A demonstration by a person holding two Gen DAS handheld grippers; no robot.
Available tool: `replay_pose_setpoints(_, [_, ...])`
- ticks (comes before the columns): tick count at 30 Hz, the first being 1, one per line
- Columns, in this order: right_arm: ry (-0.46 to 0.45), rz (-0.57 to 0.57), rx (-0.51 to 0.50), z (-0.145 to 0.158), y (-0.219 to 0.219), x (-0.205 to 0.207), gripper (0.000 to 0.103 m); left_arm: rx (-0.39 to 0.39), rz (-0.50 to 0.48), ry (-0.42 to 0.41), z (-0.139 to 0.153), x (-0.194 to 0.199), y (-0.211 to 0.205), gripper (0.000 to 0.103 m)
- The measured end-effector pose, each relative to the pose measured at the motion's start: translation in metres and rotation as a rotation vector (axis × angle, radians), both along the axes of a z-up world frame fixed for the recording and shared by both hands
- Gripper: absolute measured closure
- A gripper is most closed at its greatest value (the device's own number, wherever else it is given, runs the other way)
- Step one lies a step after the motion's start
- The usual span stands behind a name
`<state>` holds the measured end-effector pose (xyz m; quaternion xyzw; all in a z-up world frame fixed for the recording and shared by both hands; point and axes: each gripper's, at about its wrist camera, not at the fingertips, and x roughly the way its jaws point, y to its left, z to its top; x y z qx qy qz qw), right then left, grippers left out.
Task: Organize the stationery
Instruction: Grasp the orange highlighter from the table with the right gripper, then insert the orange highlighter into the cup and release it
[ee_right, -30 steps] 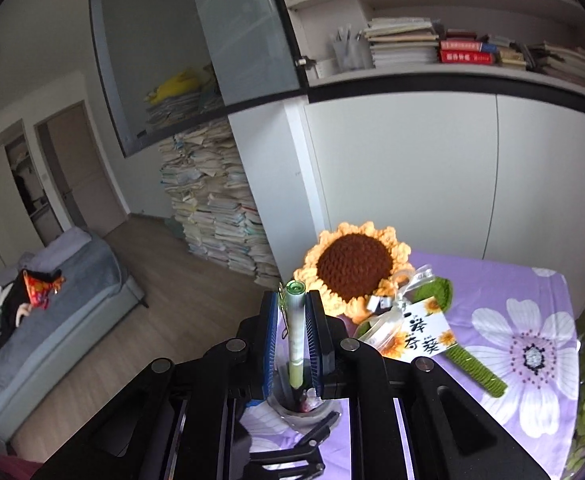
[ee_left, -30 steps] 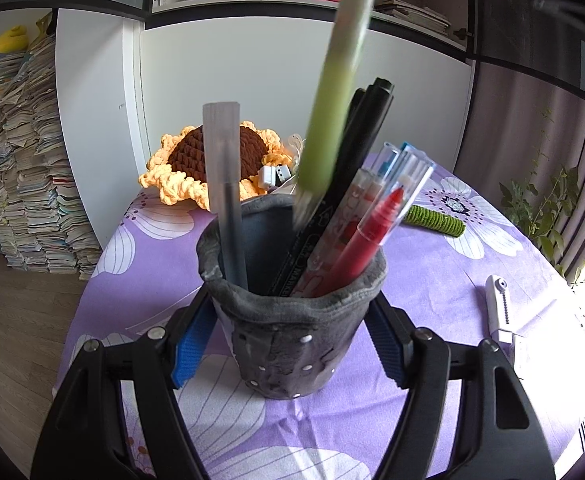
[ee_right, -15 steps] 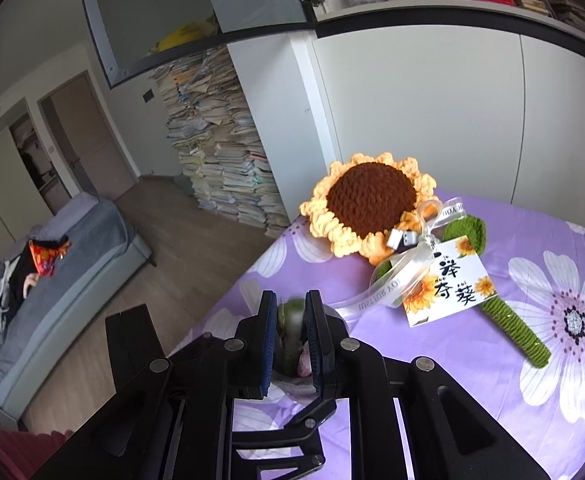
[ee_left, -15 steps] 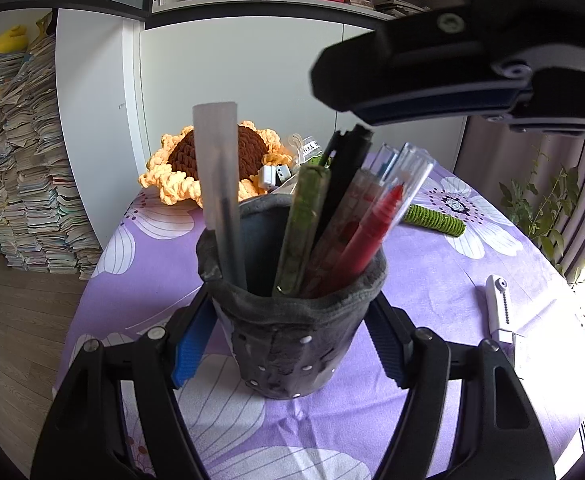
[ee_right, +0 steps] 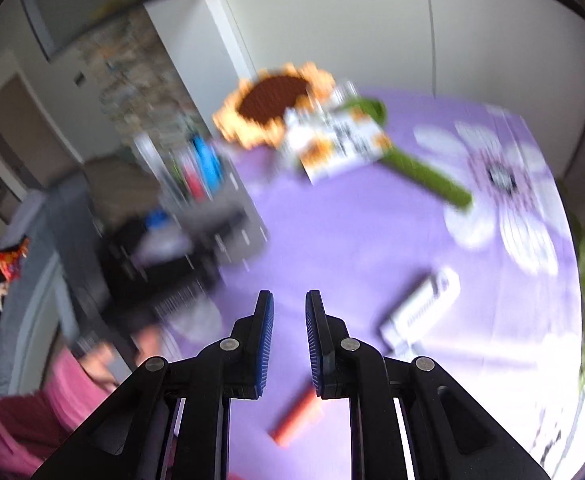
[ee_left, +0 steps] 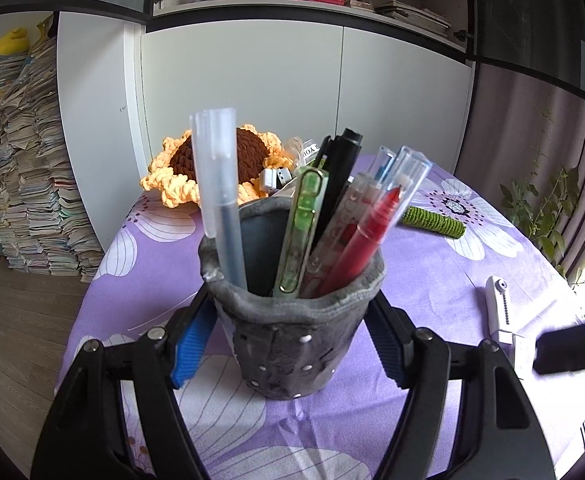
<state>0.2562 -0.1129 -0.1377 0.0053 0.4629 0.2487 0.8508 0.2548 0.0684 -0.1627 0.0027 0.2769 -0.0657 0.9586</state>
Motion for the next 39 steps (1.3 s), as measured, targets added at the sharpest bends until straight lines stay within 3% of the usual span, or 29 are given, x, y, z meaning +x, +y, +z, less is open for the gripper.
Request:
replay_pose_setpoints(3, [0.108, -0.027, -0.006, -0.027, -0.011, -0.009, 0.087, 0.004, 0.008, -0.020, 0.002, -0.003, 0.001, 0.022])
replay_pose_setpoints(6, [0.180, -0.045, 0.026, -0.043, -0.020, -0.013, 0.086, 0.008, 0.004, -0.037, 0.003, -0.007, 0.001, 0.021])
replay_pose_setpoints(8, [0.199, -0.047, 0.027, -0.048, -0.022, -0.014, 0.062, 0.008, 0.002, -0.043, 0.004, -0.009, 0.001, 0.021])
replay_pose_setpoints(10, [0.201, -0.053, 0.034, -0.049, -0.021, -0.015, 0.053, 0.008, 0.014, -0.062, 0.006, -0.012, 0.003, 0.021])
replay_pose_setpoints(16, [0.194, -0.043, 0.000, -0.054, -0.006, -0.014, 0.053, 0.008, 0.019, -0.130, 0.011, -0.021, 0.003, 0.022])
replay_pose_setpoints(18, [0.207, -0.047, 0.002, -0.057, -0.005, -0.012, 0.053, 0.009, 0.006, -0.134, 0.012, -0.021, 0.002, 0.033])
replay_pose_setpoints(28, [0.217, -0.059, -0.015, -0.063, -0.004, -0.008, 0.053, 0.008, -0.005, -0.133, 0.013, -0.021, 0.002, 0.033])
replay_pose_setpoints(30, [0.208, -0.055, -0.028, -0.063, 0.000, -0.008, 0.054, 0.005, -0.006, -0.132, 0.013, -0.021, 0.002, 0.033])
replay_pose_setpoints(32, [0.193, -0.044, -0.064, -0.063, 0.007, -0.008, 0.087, -0.005, -0.011, -0.121, 0.012, -0.021, 0.003, 0.033])
replay_pose_setpoints(39, [0.153, -0.014, 0.014, -0.049, 0.007, -0.010, 0.088, -0.106, -0.024, -0.054, 0.008, -0.021, 0.014, 0.035])
